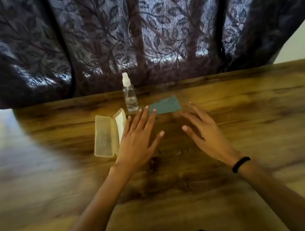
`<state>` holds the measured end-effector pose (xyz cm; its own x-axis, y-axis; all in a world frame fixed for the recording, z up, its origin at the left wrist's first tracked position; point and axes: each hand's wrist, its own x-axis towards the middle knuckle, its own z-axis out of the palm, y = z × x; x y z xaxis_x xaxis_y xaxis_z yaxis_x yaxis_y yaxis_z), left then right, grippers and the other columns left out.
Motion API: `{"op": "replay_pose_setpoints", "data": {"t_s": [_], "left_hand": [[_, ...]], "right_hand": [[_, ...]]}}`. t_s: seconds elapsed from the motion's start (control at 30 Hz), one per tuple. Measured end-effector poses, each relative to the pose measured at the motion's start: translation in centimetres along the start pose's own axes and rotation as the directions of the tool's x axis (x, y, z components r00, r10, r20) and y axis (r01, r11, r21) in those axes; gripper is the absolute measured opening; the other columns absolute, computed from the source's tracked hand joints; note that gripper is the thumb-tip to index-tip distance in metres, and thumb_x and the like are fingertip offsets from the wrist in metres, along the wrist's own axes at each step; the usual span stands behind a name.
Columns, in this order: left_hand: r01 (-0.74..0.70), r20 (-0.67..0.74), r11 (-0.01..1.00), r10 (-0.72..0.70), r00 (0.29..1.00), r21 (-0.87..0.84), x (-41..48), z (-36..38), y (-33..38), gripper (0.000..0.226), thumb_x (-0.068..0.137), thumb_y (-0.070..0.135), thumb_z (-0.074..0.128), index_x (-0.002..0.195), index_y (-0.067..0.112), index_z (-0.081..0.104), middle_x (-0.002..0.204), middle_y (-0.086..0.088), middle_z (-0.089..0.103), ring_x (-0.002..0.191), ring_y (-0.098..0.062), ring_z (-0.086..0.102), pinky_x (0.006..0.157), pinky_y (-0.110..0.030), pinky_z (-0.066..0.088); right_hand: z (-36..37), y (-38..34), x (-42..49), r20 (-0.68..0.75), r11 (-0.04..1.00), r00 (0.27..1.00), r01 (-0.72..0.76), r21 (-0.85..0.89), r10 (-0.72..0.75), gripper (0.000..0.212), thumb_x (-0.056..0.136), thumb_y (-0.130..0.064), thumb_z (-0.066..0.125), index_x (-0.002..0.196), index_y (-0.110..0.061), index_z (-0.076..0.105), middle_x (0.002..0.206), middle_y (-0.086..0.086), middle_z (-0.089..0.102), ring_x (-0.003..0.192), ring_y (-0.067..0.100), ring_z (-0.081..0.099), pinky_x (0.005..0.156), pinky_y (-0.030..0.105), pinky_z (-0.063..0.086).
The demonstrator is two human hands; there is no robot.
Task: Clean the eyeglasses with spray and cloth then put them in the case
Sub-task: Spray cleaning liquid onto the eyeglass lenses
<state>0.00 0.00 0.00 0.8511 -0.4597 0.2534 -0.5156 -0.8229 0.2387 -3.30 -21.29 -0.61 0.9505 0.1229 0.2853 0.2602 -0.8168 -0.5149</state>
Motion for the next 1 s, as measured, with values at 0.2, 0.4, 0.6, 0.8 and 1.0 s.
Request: {"op": "replay_pose_setpoints", "data": {"t_s": [0.2,0.4,0.6,0.8,1.0], "left_hand": [[-0.201,-0.014,0.978,0.201,0.979,-0.049,-2.0,0.9,-0.5,0.049,0.088,0.004,0.049,0.135,0.016,0.042,0.142,-0.005,0.044,0.137,-0.021,0.031,0.114,-0.036,0.011],[-0.326,0.005,0.945,0.326,0.945,-0.040,-2.5,1.5,-0.5,0.043,0.076,-0.003,0.064,0.117,0.011,0.060,0.128,-0.010,0.058,0.129,-0.026,0.044,0.110,-0.045,0.016],[-0.337,-0.017,0.940,0.337,0.941,-0.050,-2.5,1.8,-0.5,0.030,0.080,0.003,0.064,0.109,0.009,0.064,0.116,-0.009,0.066,0.122,-0.023,0.051,0.109,-0.042,0.022],[-0.303,-0.084,0.940,0.293,0.952,-0.156,-2.0,0.5,-0.7,0.030,0.080,-0.003,0.062,0.109,0.007,0.064,0.116,-0.011,0.066,0.120,-0.022,0.053,0.108,-0.045,0.031],[-0.183,-0.228,0.947,0.123,0.966,-0.265,0.0,-1.6,-1.3,0.032,0.084,-0.001,0.056,0.113,0.009,0.062,0.114,-0.008,0.067,0.111,-0.017,0.059,0.104,-0.038,0.041]], "right_hand": [[0.0,1.6,-2.7,-0.092,0.995,0.996,-0.007,0.104,0.017,0.034,0.090,0.004,0.045,0.115,-0.015,0.060,0.139,0.009,0.043,0.131,0.022,0.037,0.105,0.031,0.032],[-0.1,2.1,-3.3,-0.092,0.990,0.992,-0.071,0.122,0.083,0.059,0.072,0.027,0.037,0.109,-0.011,0.063,0.130,0.009,0.050,0.124,0.014,0.041,0.102,0.025,0.036],[0.1,2.5,-3.5,-0.046,0.989,0.994,-0.092,0.114,0.098,0.059,0.069,0.030,0.035,0.106,-0.006,0.064,0.127,0.008,0.054,0.129,0.012,0.037,0.108,0.027,0.028],[-0.6,2.2,-2.6,-0.137,0.976,0.986,-0.062,0.208,0.092,0.063,0.067,0.031,0.034,0.103,-0.010,0.066,0.117,-0.002,0.056,0.125,0.011,0.043,0.106,0.014,0.031],[-1.7,0.4,0.0,-0.290,0.936,0.953,0.025,0.352,0.084,0.043,0.081,0.017,0.047,0.103,-0.015,0.065,0.106,0.001,0.063,0.105,0.008,0.056,0.094,0.011,0.041]]}}
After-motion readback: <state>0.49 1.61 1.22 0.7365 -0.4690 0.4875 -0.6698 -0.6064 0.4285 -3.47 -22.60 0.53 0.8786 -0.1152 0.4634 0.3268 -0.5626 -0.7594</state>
